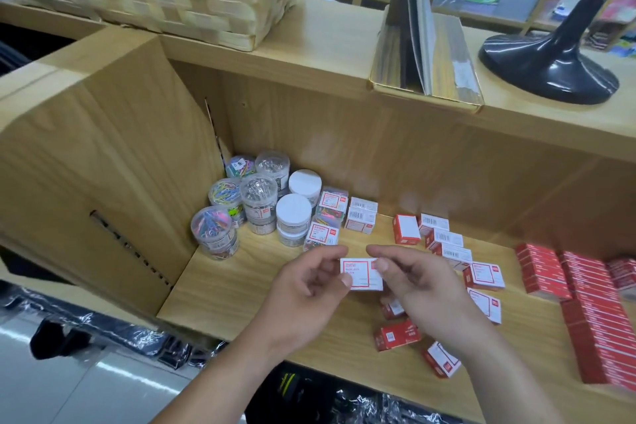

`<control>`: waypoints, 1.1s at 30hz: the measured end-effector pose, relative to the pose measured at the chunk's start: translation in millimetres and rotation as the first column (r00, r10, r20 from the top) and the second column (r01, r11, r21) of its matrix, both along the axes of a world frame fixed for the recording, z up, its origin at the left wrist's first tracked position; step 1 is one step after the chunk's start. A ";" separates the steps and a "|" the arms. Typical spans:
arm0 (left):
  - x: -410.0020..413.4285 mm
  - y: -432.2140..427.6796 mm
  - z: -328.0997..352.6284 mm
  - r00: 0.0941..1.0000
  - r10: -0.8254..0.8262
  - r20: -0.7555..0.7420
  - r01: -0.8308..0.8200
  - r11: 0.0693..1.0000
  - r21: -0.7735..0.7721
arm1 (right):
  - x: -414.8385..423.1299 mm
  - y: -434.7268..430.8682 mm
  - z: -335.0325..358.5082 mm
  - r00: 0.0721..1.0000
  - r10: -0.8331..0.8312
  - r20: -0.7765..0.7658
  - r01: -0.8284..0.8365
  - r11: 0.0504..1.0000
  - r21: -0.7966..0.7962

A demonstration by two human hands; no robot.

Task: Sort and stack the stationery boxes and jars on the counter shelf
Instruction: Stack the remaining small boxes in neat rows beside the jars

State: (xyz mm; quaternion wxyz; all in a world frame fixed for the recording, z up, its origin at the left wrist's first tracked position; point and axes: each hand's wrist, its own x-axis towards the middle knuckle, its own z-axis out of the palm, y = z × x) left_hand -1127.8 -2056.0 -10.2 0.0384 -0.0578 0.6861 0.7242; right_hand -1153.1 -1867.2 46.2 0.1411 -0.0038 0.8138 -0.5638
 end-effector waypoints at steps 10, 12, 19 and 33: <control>-6.1 4.4 -8.2 0.997 0.037 -0.065 -0.037 0.999 0.011 | -5.6 0.7 -1.5 0.999 -0.004 -0.037 0.008 0.994 0.108; -9.8 5.5 -12.1 0.996 0.054 -0.067 -0.054 0.999 -0.002 | -16.4 -2.0 0.1 0.999 0.006 -0.048 0.002 0.986 0.164; -9.8 -13.5 -52.1 0.986 0.014 -0.164 -0.088 0.887 -0.453 | -74.9 -12.4 -28.2 0.982 0.064 -0.176 0.055 0.801 0.596; -9.4 -23.9 -67.0 0.965 -0.077 -0.252 -0.108 0.757 -0.644 | -83.5 -26.6 -53.6 0.966 0.090 -0.241 0.140 0.601 0.786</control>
